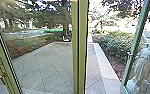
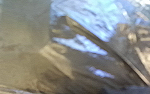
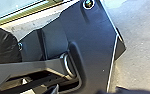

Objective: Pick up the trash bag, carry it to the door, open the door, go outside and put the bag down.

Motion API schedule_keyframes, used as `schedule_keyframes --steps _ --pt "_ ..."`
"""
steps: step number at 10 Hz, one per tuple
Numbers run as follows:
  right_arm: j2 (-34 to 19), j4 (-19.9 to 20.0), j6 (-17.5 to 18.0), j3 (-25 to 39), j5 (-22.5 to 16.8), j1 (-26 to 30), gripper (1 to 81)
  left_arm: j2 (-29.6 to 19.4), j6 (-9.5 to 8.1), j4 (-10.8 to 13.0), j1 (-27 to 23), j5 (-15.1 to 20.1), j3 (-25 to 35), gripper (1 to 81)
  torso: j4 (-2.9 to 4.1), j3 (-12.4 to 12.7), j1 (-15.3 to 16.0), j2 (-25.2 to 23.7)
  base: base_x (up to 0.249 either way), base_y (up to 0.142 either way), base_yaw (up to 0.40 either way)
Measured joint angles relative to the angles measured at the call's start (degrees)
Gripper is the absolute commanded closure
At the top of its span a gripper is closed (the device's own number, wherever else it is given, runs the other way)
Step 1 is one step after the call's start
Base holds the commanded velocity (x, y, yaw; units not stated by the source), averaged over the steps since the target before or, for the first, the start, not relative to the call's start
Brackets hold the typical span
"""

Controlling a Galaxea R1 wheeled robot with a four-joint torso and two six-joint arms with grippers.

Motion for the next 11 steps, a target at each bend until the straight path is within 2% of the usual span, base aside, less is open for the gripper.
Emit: schedule_keyframes --steps 3,4,7,8,11 --pt "5.62 -0.74 -0.22 -6.63 0.69 -1.68 1.0 0.89 0.15 0.02 -0.3 0.02 -2.33 81.1 0.0 0.02 -0.02 0.0 0.0 0.0 0.0" --pt "7.68 -1.07 -0.66 -11.07 0.74 -1.68 1.0 1.38 0.15 0.02 -0.28 0.09 -3.4 81.1 0.0 0.02 -0.02 0.0 0.0 0.0 0.0" --pt "15.24 -2.07 -3.5 -20.33 0.8 -1.34 1.0 2.35 0.15 0.67 -0.28 0.09 -4.45 81.1 0.0 0.02 -0.02 0.0 0.0 0.0 0.0" --pt "16.98 -2.36 -4.13 -21.44 0.79 -1.51 1.0 2.32 0.15 0.69 -0.28 0.06 -4.47 81.1 0.0 0.02 -0.02 0.0 0.0 0.0 0.0" --pt "16.55 -2.56 -5.16 -22.21 0.38 -1.65 1.0 2.35 0.15 0.87 -0.3 0.09 -4.69 81.1 0.0 0.02 -0.02 0.0 0.0 0.0 0.0"
